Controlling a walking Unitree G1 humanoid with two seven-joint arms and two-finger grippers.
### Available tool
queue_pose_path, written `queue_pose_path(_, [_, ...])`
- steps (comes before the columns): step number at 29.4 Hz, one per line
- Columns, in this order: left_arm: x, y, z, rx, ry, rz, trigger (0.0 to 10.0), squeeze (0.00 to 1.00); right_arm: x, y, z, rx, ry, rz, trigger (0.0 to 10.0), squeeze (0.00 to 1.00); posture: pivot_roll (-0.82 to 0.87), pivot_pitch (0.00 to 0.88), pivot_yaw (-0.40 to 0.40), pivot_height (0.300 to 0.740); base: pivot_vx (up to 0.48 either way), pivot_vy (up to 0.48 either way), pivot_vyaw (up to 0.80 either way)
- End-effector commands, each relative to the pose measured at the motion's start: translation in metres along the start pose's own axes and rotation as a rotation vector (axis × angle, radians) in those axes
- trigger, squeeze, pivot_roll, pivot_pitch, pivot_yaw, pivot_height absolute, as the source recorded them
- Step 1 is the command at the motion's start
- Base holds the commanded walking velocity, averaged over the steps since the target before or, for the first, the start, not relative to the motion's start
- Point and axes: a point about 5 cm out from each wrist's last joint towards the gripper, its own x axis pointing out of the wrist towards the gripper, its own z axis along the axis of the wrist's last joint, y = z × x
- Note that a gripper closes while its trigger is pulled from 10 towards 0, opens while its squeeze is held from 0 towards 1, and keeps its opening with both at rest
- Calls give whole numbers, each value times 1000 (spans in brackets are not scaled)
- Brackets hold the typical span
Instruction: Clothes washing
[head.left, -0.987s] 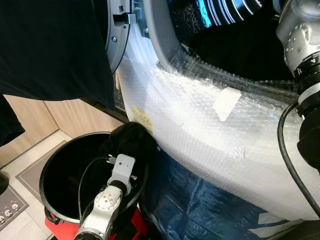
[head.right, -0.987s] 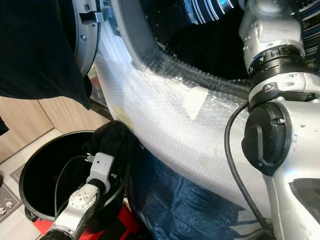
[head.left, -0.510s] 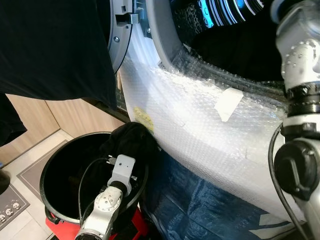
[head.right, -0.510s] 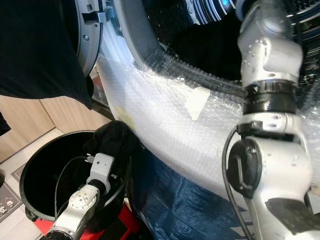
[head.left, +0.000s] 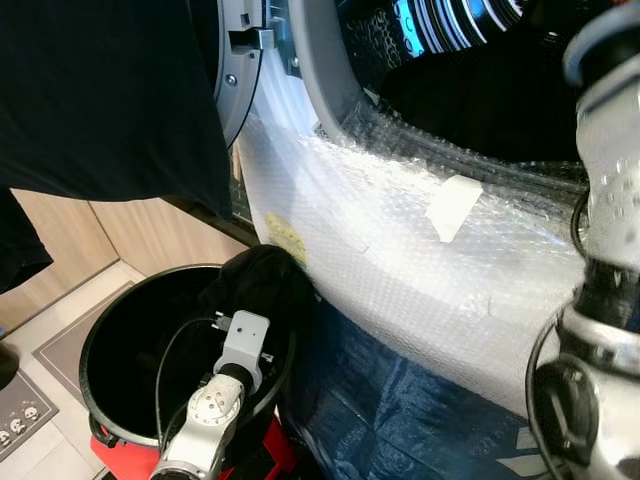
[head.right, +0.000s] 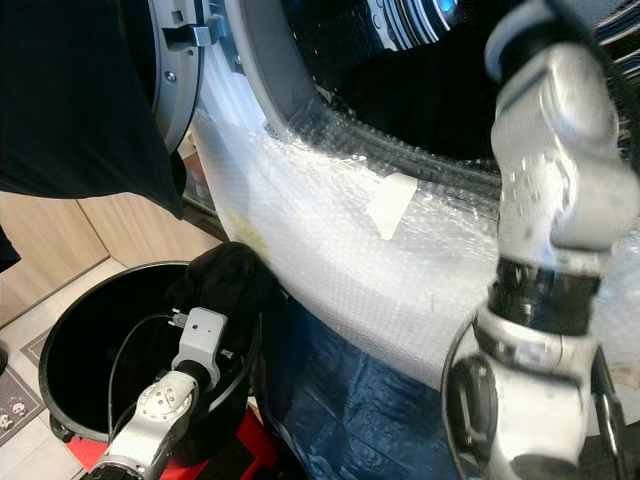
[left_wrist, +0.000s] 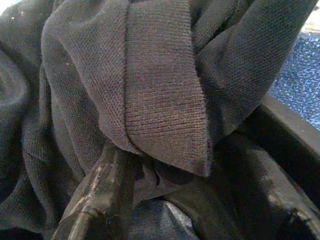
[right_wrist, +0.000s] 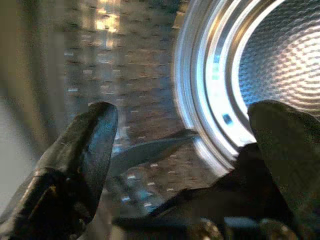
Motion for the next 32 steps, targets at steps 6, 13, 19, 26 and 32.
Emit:
queue_pose_path(6, [-3, -5, -8, 3, 38, -24, 10000, 0, -28, 22, 14, 125, -115, 233, 10000, 0, -9, 117, -12, 740, 0, 0, 0])
queue_pose_path(13, [1, -7, -4, 5, 29, -35, 10000, 0, -60, 50, 11, 314, -157, 551, 10000, 0, -10, 100, -15, 740, 0, 0, 0])
queue_pose_path(19, [2, -6, -2, 0, 24, -25, 10000, 0, -91, 65, -10, 566, -112, 760, 10000, 0, 0, 109, -20, 740, 0, 0, 0])
queue_pose_path(26, [2, -4, -1, -3, 15, -10, 10000, 0, -125, 87, -44, 643, 21, 951, 10000, 0, 10, 115, -23, 740, 0, 0, 0])
queue_pose_path(32, [1, 0, 2, -5, -5, 11, 10000, 0, -162, 85, -83, 618, 249, 1062, 10000, 0, 29, 106, -27, 740, 0, 0, 0])
